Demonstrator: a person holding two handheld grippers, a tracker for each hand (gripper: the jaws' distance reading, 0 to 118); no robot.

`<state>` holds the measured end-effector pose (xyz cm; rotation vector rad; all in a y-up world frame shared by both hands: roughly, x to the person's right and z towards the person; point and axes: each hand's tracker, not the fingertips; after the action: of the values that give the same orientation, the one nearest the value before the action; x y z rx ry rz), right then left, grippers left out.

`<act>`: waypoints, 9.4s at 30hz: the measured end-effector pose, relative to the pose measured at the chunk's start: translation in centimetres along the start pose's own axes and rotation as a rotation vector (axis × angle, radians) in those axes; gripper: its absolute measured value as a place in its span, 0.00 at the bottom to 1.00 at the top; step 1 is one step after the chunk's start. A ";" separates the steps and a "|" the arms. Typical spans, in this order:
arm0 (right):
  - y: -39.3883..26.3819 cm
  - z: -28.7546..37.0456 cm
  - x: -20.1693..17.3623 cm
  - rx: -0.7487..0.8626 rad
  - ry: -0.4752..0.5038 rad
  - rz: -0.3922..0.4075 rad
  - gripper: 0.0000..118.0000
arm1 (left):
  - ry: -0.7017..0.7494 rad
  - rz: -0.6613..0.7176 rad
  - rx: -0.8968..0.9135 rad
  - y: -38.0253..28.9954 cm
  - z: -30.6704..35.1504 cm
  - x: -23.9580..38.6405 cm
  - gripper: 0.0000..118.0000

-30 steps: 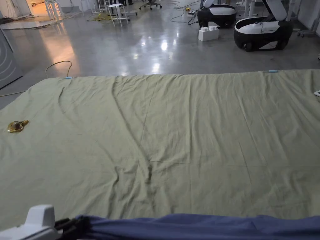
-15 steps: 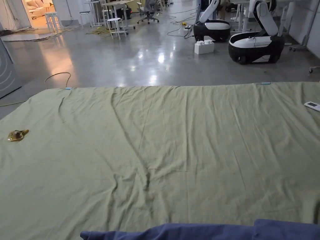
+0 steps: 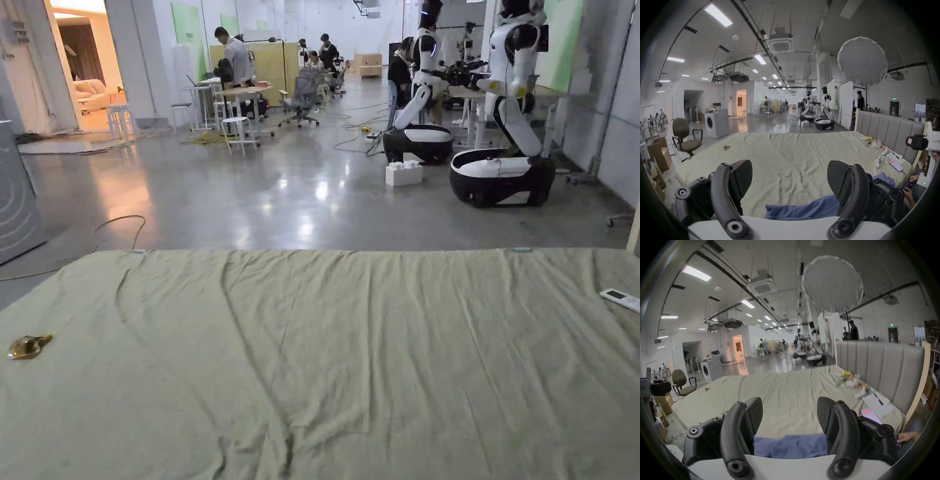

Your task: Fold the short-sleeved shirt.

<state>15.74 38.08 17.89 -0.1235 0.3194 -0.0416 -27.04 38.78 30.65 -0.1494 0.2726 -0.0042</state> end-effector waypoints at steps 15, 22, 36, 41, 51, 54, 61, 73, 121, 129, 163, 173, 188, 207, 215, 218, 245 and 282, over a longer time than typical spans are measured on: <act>2.0 -0.5 -4.3 0.029 0.140 0.114 0.04 | -0.083 0.003 0.077 4.0 0.5 1.5 0.07; 2.0 -0.4 -4.5 0.025 0.135 0.085 0.02 | -0.086 -0.053 0.083 4.1 0.8 2.3 0.01; 2.7 0.3 -4.7 0.068 0.114 0.062 0.00 | -0.112 -0.028 0.070 3.6 0.7 1.6 0.00; 0.9 0.0 -3.1 0.004 0.110 0.012 0.00 | -0.195 0.230 0.031 1.9 -0.9 -4.4 0.00; -1.9 -1.1 -2.9 -0.160 0.121 -0.059 0.00 | -0.208 0.664 -0.510 -15.0 -11.0 -14.0 0.84; -2.3 -1.4 -2.9 -0.198 0.137 -0.095 0.00 | -0.200 0.698 -0.588 -18.6 -13.3 -14.9 0.84; -3.1 -1.6 -2.7 -0.258 0.091 -0.129 0.00 | -0.326 0.847 -0.687 -22.1 -17.4 -14.2 0.78; -4.0 -1.2 -1.8 -0.311 0.063 -0.138 0.00 | -0.241 0.902 -0.661 -19.5 -16.7 -14.4 0.07; -4.5 3.9 3.3 -0.247 0.041 -0.231 0.00 | -0.409 0.325 -0.778 -20.8 -21.2 11.5 0.06; -5.0 2.6 3.4 -0.254 0.054 -0.256 0.00 | -0.325 0.529 -0.650 -16.2 -18.3 -0.2 0.84; -6.1 1.1 1.9 -0.269 0.136 -0.290 0.00 | -0.270 0.508 -0.511 -6.7 -14.7 -4.1 0.07; -6.6 4.1 1.6 -0.311 0.088 -0.286 0.00 | -0.465 0.360 -0.698 -14.2 -19.2 15.9 0.07; -8.8 4.4 1.6 -0.380 0.105 -0.328 0.00 | -0.557 0.380 -0.635 -13.5 -19.8 14.0 0.03; -12.4 -10.5 -6.9 -0.652 0.309 -0.267 0.00 | -0.514 0.507 -0.543 -11.6 -15.1 5.6 0.03; -21.5 -19.7 -10.0 -0.931 0.210 0.090 0.00 | -0.366 0.505 -0.653 -14.3 -14.4 -0.6 0.69; -20.3 -18.6 -10.1 -0.867 0.183 0.153 0.00 | -0.416 0.662 -0.678 -16.0 -15.9 -2.2 0.74; -15.4 -13.0 -5.5 -0.737 0.280 -0.204 0.00 | -0.213 0.440 -0.789 -11.6 -21.9 -22.2 0.29; 3.0 -4.5 -3.1 0.017 0.097 0.076 0.00 | 0.079 -0.063 0.163 6.3 -5.6 1.8 0.49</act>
<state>11.41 40.71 14.27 -0.0924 0.4204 0.0246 -26.90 44.10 23.86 0.0040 0.3445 -0.0948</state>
